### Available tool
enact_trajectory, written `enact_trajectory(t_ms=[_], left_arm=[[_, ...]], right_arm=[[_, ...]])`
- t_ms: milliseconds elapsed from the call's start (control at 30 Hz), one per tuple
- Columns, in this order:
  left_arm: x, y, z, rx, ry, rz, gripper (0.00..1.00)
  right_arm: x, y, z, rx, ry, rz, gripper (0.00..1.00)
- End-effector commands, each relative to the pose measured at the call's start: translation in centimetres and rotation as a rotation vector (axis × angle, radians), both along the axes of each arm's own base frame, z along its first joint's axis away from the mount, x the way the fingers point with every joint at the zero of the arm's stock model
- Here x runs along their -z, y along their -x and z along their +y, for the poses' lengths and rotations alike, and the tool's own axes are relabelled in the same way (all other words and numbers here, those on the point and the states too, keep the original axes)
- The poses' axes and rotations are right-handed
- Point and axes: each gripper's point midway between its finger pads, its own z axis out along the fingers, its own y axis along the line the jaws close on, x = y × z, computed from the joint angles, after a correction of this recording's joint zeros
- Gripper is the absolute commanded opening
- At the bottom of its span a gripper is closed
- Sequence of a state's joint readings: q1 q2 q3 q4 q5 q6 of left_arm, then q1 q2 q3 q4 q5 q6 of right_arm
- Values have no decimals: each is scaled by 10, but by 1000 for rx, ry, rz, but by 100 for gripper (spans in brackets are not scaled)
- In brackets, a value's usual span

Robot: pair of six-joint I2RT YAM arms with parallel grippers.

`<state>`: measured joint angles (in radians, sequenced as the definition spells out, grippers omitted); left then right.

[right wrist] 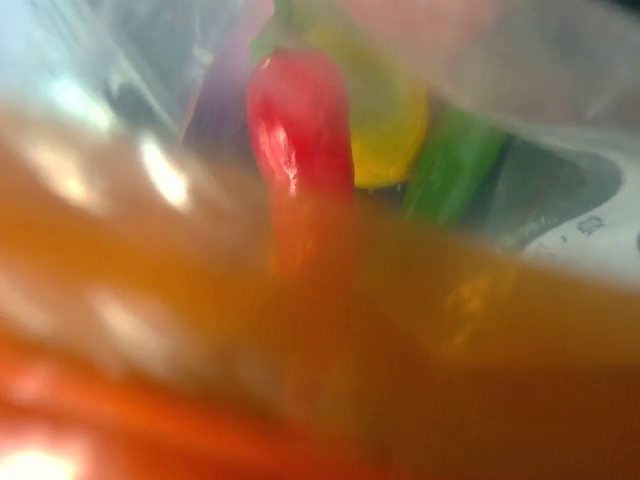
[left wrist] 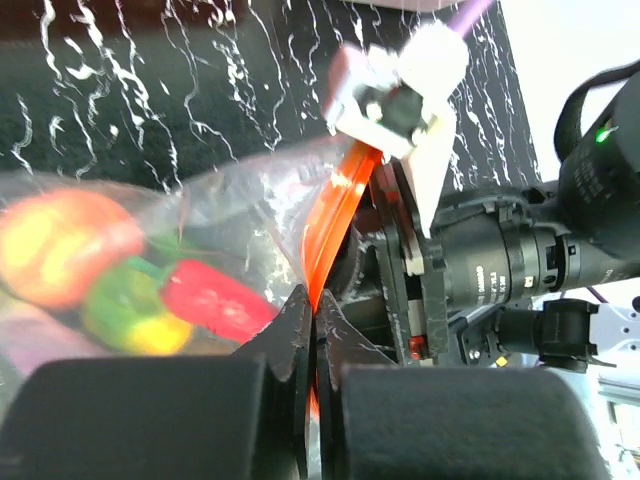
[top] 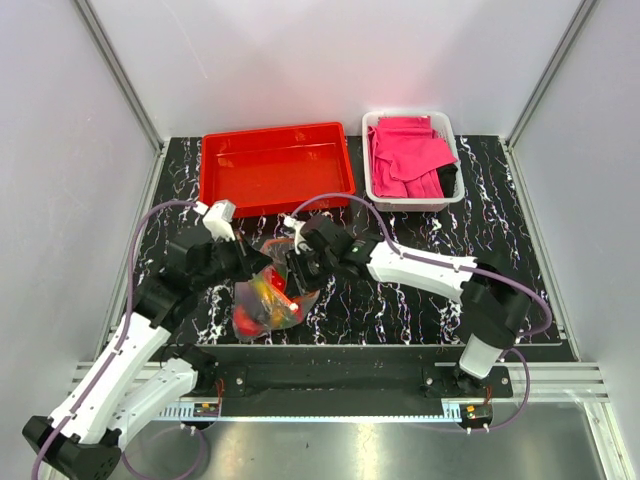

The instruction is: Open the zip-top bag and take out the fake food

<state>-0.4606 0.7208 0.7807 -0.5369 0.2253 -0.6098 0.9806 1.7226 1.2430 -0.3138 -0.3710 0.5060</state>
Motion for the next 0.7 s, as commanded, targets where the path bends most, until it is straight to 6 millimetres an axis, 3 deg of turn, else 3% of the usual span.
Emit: enact_trajectory(t_ms=[0,67,267,400,667], left_arm=[[-33,-11,13,-59,-35,-119,0],[-30,-12,17,-79,-43,-113,0],[-17,-7,21,-111,-26,-79,0],[-12,-5,23,-135,-12,-62,0],[-18,-7,22,-154,13,-52,0]], right_arm=[[-23,4,-20,-23,-19,-92,0],[-25,-2,-26,-2,-10,-134,0],[-68,-25,-33,127,-94,-287,0],[-93,-32,-26,137,-199,-373,0],[-125,-28,-8,62,-368,-452,0]])
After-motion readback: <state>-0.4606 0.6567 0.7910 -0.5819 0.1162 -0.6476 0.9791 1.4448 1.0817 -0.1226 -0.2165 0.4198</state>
